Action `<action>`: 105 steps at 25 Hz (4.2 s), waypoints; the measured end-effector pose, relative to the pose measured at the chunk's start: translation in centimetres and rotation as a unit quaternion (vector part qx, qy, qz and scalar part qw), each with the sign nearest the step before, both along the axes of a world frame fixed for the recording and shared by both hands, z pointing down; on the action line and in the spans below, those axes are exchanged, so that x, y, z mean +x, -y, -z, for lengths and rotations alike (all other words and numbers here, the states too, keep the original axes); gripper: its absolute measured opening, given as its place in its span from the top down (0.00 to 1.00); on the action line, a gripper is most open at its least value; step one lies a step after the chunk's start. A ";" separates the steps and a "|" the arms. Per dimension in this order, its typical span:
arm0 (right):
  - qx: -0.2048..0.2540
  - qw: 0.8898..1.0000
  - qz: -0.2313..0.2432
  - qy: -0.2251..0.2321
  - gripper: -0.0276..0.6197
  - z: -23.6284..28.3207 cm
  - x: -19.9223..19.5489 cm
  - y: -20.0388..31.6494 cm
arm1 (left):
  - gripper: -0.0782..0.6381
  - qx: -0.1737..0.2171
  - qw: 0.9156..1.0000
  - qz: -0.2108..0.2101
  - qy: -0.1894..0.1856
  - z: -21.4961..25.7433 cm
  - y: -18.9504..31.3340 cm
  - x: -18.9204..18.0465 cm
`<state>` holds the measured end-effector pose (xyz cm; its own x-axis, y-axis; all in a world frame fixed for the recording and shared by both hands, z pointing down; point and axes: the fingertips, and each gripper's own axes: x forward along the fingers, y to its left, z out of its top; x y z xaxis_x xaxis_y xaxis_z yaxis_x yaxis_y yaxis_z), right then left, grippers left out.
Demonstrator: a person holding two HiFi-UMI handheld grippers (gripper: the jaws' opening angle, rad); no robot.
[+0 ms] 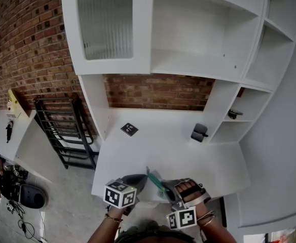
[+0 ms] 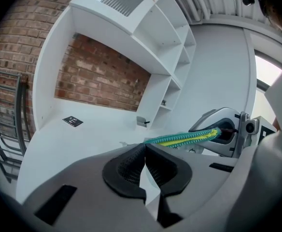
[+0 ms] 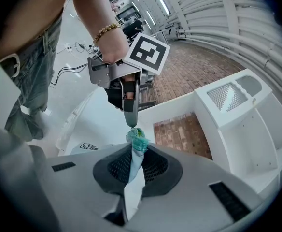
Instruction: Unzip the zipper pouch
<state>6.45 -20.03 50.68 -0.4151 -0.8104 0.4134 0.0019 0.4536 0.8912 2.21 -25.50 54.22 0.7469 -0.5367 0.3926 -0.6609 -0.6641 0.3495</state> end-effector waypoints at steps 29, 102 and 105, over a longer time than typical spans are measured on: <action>-0.001 1.000 -0.002 0.012 0.95 0.8 1.2 -1.0 | 0.88 -0.006 0.999 0.036 0.025 -1.9 0.4 -2.0; -0.291 0.823 -0.214 0.438 0.95 -6.2 4.1 28.5 | 0.81 0.163 0.982 0.084 -0.038 5.6 -0.6 -8.7; -0.308 0.802 -0.235 0.455 0.95 -7.4 5.1 29.6 | 0.82 0.161 0.982 0.090 -0.036 5.5 -0.3 -9.1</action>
<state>11.53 -49.58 58.09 -0.4808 -0.7248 0.4935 -0.8223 0.5681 0.0331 -6.91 -25.16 48.75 0.6478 -0.7507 0.1298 -0.7593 -0.6223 0.1904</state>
